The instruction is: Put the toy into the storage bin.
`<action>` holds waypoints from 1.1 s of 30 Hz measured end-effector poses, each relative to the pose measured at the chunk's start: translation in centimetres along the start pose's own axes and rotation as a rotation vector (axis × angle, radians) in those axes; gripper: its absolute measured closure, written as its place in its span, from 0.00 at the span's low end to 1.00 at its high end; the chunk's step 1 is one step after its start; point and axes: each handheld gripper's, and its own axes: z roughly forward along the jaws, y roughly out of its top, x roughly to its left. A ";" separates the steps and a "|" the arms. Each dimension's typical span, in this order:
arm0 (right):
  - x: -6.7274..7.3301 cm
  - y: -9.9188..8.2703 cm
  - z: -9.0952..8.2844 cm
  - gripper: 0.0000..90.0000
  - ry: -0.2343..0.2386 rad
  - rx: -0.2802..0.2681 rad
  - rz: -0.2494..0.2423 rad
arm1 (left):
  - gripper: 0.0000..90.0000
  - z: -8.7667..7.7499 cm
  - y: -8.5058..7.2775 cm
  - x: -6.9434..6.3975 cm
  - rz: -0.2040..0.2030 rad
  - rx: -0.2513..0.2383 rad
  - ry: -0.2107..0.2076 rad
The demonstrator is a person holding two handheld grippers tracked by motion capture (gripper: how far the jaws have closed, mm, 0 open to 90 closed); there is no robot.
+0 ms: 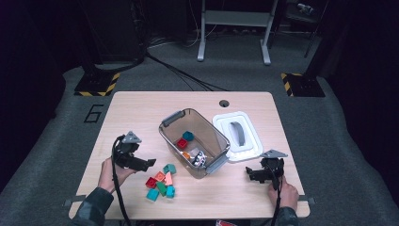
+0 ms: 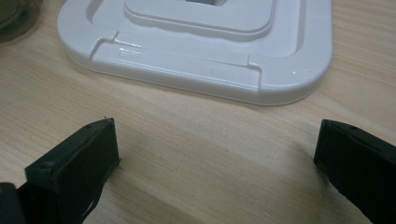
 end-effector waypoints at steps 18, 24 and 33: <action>0.0 0.0 0.0 0.00 0.000 0.000 0.001 | 0.00 3.5 -6.1 -1.5 -0.061 0.092 -0.030; 0.0 0.0 0.0 0.00 0.000 0.001 0.005 | 0.00 4.0 -6.4 -1.5 -0.059 0.117 -0.012; 0.0 0.0 0.0 0.00 0.000 0.000 0.001 | 0.07 3.5 -6.4 0.1 -0.087 0.089 0.039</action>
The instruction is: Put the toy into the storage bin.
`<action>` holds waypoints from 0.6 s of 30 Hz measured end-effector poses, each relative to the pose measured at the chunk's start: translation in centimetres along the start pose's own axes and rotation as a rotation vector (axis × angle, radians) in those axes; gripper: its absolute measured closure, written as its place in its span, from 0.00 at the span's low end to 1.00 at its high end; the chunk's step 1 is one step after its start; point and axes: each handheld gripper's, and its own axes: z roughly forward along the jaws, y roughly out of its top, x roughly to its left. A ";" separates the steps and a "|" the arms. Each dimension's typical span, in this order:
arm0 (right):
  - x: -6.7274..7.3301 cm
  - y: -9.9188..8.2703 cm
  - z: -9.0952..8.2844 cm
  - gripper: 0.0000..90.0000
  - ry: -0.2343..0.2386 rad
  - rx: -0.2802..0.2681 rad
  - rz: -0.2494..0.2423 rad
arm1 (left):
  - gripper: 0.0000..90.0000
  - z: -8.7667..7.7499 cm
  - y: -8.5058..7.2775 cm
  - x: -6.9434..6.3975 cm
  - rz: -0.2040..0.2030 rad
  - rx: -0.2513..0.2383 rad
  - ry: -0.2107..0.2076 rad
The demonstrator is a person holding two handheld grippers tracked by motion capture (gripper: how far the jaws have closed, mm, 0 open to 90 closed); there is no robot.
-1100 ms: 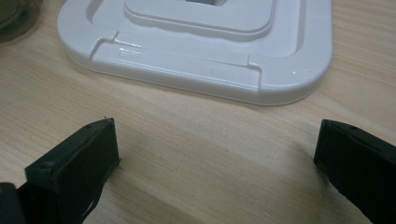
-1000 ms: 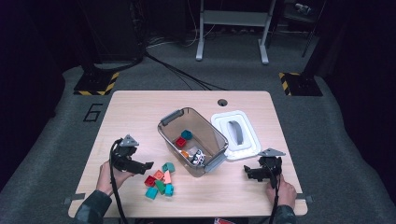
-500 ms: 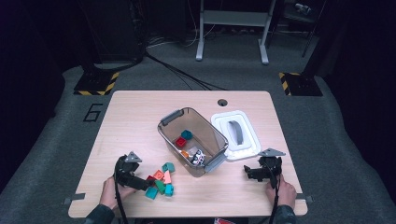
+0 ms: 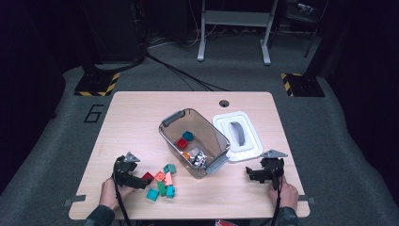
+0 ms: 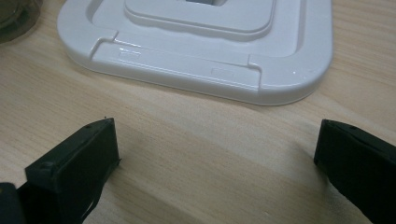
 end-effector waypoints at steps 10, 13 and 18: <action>0.0 0.0 0.0 0.00 -0.001 0.000 0.000 | 0.42 0.7 0.7 -1.0 0.054 0.015 -0.045; 0.0 0.0 0.0 0.00 0.000 0.001 0.004 | 0.56 0.8 0.8 -1.3 0.061 0.021 -0.044; 0.0 0.0 0.0 0.00 0.000 0.000 0.001 | 0.65 0.8 0.9 -1.3 0.061 0.020 -0.053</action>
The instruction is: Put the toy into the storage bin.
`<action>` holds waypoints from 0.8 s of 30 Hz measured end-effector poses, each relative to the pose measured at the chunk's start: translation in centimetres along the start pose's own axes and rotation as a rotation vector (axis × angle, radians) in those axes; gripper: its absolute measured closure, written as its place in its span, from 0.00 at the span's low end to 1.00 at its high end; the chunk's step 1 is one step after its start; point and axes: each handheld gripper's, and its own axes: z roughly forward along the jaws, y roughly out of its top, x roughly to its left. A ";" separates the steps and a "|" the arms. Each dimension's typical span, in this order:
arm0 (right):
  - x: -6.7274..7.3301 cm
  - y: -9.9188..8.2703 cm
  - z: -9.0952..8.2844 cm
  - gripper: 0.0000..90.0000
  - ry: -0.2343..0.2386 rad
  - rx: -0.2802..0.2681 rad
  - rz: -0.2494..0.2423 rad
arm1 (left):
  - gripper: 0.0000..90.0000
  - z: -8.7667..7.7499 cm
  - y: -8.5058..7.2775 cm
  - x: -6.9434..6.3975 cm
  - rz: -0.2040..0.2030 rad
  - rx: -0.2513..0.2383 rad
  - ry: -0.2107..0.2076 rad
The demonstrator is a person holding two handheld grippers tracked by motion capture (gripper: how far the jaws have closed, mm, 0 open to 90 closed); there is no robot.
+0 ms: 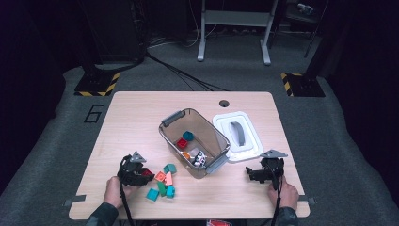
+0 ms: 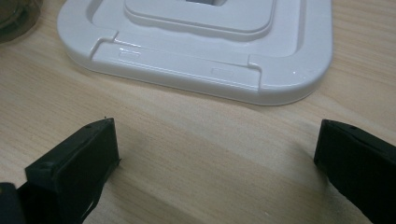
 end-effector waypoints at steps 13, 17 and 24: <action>0.0 0.0 0.0 0.00 -0.001 0.000 -0.001 | 0.65 -1.4 0.9 0.6 -0.009 -0.032 -0.001; 0.0 0.0 0.0 0.00 0.000 0.000 -0.003 | 0.65 -1.9 1.6 0.7 -0.004 -0.051 0.007; 0.0 0.0 0.0 0.00 0.000 0.000 0.000 | 0.65 -2.9 2.8 0.8 0.015 -0.072 0.018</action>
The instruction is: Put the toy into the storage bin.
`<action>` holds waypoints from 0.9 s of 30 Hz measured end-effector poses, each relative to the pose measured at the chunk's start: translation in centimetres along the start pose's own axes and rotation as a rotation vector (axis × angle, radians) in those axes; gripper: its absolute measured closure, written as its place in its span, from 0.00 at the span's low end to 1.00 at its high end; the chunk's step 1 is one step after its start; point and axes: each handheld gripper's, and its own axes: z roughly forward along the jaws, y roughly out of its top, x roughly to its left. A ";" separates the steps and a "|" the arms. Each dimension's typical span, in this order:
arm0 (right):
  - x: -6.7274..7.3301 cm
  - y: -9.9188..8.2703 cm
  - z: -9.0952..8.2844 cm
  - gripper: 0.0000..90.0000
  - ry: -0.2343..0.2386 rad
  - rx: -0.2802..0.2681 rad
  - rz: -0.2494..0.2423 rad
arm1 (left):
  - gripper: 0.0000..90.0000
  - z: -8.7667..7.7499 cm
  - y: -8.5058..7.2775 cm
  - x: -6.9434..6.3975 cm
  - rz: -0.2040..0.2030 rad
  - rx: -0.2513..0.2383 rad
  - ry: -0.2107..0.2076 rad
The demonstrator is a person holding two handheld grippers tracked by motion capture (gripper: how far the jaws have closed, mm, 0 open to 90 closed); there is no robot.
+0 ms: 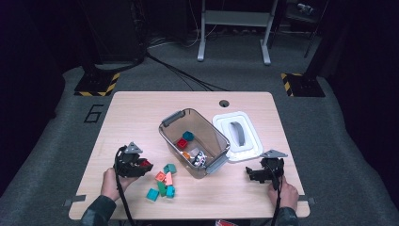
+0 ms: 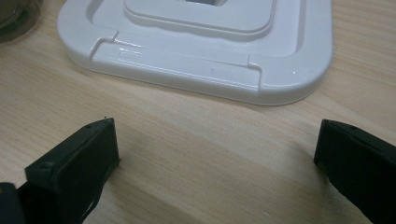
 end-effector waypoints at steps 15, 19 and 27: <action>0.0 0.0 0.0 0.00 0.000 0.000 -0.001 | 0.65 -2.1 3.0 0.7 0.025 -0.046 0.019; 0.0 0.0 0.0 0.00 0.000 0.000 -0.001 | 0.65 -2.8 3.9 0.9 0.034 -0.061 0.028; 0.0 0.0 0.0 0.00 0.000 0.000 -0.001 | 0.65 -3.8 5.6 0.9 0.051 -0.087 0.024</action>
